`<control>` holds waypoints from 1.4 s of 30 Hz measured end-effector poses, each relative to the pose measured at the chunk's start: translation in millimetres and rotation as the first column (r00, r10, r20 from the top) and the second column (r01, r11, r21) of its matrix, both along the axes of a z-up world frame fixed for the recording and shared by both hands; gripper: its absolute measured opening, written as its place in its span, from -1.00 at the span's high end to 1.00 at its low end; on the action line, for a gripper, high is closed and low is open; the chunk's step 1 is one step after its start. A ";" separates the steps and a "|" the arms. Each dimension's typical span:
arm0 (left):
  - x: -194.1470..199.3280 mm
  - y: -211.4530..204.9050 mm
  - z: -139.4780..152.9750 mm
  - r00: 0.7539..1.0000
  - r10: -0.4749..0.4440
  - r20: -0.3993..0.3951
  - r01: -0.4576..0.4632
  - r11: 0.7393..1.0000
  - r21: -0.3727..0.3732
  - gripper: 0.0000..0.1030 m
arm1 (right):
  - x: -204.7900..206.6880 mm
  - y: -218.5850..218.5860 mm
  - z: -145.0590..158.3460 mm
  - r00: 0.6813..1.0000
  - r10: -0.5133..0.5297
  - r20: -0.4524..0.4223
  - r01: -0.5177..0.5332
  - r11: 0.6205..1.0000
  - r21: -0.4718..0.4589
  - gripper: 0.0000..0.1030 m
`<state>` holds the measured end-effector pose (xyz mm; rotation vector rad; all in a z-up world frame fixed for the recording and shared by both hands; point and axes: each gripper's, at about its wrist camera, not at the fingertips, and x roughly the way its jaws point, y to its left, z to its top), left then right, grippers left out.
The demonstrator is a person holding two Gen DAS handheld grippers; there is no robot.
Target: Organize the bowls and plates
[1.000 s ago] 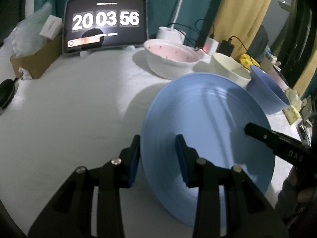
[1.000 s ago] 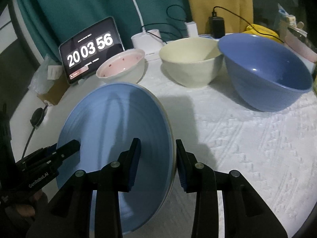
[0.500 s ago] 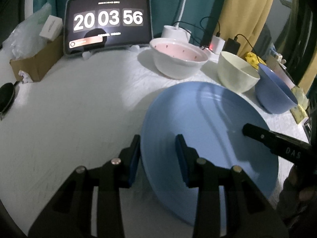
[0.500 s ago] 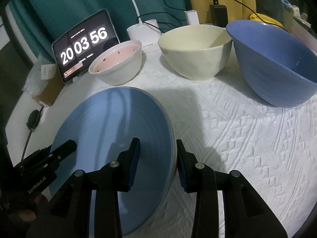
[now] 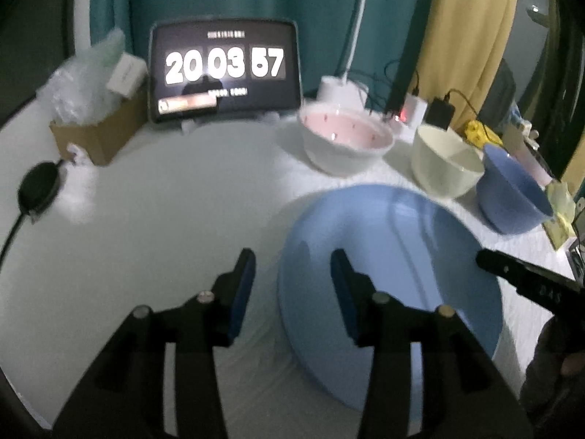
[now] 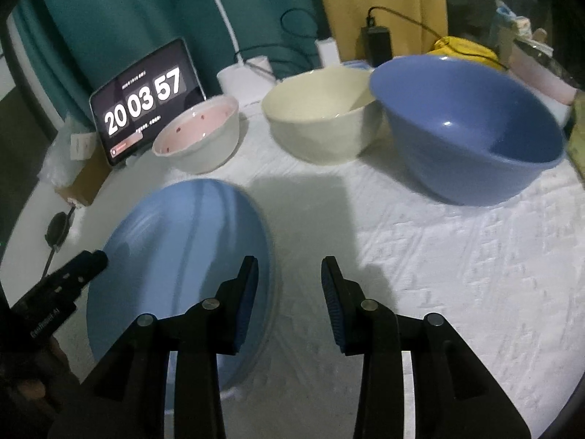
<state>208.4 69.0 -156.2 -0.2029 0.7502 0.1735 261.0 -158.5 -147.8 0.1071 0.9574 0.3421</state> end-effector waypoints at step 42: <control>58.6 -175.2 51.5 0.942 -0.328 0.073 0.328 0.945 0.009 0.13 | -10.0 -154.5 42.7 0.963 -0.222 0.152 0.220 0.975 0.029 0.14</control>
